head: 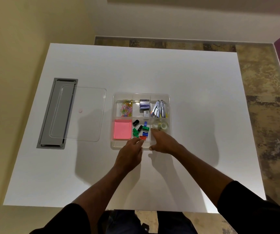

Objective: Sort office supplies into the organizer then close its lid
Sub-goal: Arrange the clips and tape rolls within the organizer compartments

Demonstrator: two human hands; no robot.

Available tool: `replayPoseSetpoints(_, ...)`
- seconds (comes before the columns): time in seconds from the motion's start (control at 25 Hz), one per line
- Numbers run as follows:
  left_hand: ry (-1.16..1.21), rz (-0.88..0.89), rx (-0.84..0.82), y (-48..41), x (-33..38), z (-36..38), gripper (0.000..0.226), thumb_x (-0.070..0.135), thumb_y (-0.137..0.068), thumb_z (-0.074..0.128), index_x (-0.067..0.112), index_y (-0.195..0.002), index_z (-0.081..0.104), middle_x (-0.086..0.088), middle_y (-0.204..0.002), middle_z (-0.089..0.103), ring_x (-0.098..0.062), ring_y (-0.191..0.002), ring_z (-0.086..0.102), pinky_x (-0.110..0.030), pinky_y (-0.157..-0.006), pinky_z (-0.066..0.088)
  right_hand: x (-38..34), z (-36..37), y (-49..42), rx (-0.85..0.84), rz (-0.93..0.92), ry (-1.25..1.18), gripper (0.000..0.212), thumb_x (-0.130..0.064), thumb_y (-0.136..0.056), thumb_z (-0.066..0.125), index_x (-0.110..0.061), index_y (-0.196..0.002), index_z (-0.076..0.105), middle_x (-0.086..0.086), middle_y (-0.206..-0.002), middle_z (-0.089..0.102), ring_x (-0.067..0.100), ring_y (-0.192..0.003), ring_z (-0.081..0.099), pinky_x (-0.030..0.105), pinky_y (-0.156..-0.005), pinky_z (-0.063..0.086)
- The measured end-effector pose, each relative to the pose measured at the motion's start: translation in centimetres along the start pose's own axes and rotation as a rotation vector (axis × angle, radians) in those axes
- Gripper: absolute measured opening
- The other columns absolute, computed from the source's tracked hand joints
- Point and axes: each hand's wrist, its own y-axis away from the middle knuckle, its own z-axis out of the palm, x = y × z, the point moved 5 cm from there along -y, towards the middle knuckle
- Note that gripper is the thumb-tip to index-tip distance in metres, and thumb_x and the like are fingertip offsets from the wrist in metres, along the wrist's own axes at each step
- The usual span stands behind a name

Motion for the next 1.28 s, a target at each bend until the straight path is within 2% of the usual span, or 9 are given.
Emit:
replayPoseSetpoints(0.16,-0.001,0.000,0.000,-0.1,-0.1,0.0,0.042,0.016,-0.102,0.065,0.012,-0.143,0.064,-0.011,-0.143,0.066,-0.026,-0.128,0.065,-0.037,-0.095,0.064,0.7,0.0,0.0,0.049,0.054,-0.030,0.059,-0.029,-0.089,0.083,-0.010,-0.137,0.054,0.012,-0.132,0.066,0.025,-0.114,0.067,0.035,-0.091,0.057)
replayPoseSetpoints(0.24,0.000,0.003,0.004,-0.2,-0.1,-0.2,0.041,0.016,-0.102,0.065,0.011,-0.142,0.064,-0.011,-0.142,0.067,-0.026,-0.126,0.065,-0.037,-0.094,0.064,0.7,0.1,-0.2,0.064,0.071,-0.040,0.058,-0.029,-0.089,0.084,-0.010,-0.136,0.055,0.012,-0.129,0.068,0.025,-0.112,0.068,0.035,-0.091,0.060)
replayPoseSetpoints(0.32,0.001,0.003,0.009,-0.2,0.0,-0.3,0.040,0.015,-0.102,0.065,0.011,-0.141,0.065,-0.012,-0.141,0.067,-0.027,-0.126,0.066,-0.036,-0.093,0.064,0.5,0.3,-0.4,0.081,0.055,-0.057,0.068,-0.028,-0.088,0.084,-0.009,-0.143,0.050,0.012,-0.141,0.063,0.028,-0.123,0.066,0.041,-0.098,0.060)
replayPoseSetpoints(0.48,-0.002,0.002,0.004,-0.3,0.0,-0.3,0.039,0.014,-0.102,0.065,0.010,-0.140,0.066,-0.013,-0.141,0.067,-0.028,-0.127,0.066,-0.037,-0.095,0.063,0.3,0.7,-0.7,0.056,0.026,-0.041,0.095,-0.032,-0.086,0.086,-0.011,-0.160,0.030,0.012,-0.166,0.038,0.032,-0.146,0.049,0.048,-0.111,0.054)
replayPoseSetpoints(0.64,0.002,0.001,0.012,-0.4,0.0,-0.5,0.040,0.014,-0.101,0.066,0.011,-0.140,0.066,-0.012,-0.141,0.068,-0.027,-0.127,0.066,-0.037,-0.094,0.063,0.2,0.8,-1.0,0.045,0.019,-0.038,0.098,-0.033,-0.089,0.083,-0.010,-0.163,0.024,0.012,-0.172,0.028,0.032,-0.154,0.037,0.048,-0.118,0.046)
replayPoseSetpoints(0.84,0.005,0.005,0.015,-0.4,0.0,-0.4,0.039,0.013,-0.100,0.067,0.010,-0.139,0.066,-0.012,-0.139,0.068,-0.027,-0.125,0.066,-0.037,-0.093,0.064,0.3,0.4,-0.6,0.037,-0.008,-0.072,0.096,-0.027,-0.090,0.083,-0.010,-0.164,0.024,0.012,-0.171,0.030,0.032,-0.154,0.038,0.047,-0.118,0.044)
replayPoseSetpoints(0.92,-0.003,0.007,0.017,-0.4,0.0,-0.5,0.038,0.014,-0.100,0.067,0.011,-0.138,0.067,-0.011,-0.138,0.069,-0.027,-0.123,0.067,-0.037,-0.092,0.064,0.1,-0.1,-0.1,0.076,-0.021,-0.079,0.090,-0.022,-0.090,0.083,-0.010,-0.162,0.029,0.012,-0.167,0.039,0.033,-0.149,0.045,0.045,-0.115,0.047)
replayPoseSetpoints(1.12,-0.022,0.014,0.028,-0.5,-0.1,-0.6,0.036,0.016,-0.100,0.065,0.011,-0.135,0.069,-0.010,-0.136,0.070,-0.025,-0.120,0.067,-0.038,-0.089,0.064,1.2,-2.2,1.3,0.275,-0.086,-0.163,0.066,-0.011,-0.089,0.081,-0.009,-0.149,0.054,0.014,-0.147,0.062,0.026,-0.121,0.068,0.040,-0.101,0.060)
replayPoseSetpoints(1.28,-0.022,0.016,0.034,-0.4,-0.3,-0.5,0.037,0.016,-0.101,0.062,0.012,-0.137,0.067,-0.009,-0.135,0.069,-0.024,-0.120,0.066,-0.036,-0.089,0.064,2.9,-5.0,1.8,0.520,-0.071,0.138,0.045,-0.020,-0.086,0.083,-0.010,-0.128,0.070,0.011,-0.123,0.074,0.028,-0.103,0.068,0.035,-0.083,0.054)
